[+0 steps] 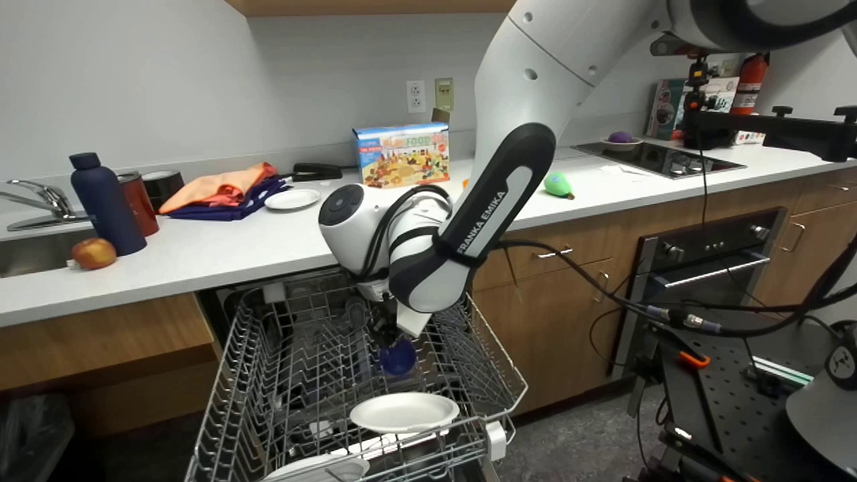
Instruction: Remove the blue cup out of the dishwasher
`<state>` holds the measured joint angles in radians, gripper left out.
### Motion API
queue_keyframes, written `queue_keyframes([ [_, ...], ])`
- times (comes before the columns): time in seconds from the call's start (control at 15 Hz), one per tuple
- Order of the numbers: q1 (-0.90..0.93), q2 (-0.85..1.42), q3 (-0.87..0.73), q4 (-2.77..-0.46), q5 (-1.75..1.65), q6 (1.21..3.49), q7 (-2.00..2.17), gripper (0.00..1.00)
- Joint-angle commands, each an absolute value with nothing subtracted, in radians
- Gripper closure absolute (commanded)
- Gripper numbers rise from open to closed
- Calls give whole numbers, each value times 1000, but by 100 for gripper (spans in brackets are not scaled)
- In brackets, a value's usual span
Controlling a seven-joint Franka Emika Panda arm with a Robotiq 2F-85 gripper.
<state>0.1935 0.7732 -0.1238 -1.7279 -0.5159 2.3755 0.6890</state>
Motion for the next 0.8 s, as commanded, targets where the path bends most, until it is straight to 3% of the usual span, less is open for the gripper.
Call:
queue_keyframes([
  [0.0, 229, 891, -173, -1607, -496, 2387, 683, 0],
  [0.73, 308, 1072, -270, -1437, -503, 2372, 748, 0],
])
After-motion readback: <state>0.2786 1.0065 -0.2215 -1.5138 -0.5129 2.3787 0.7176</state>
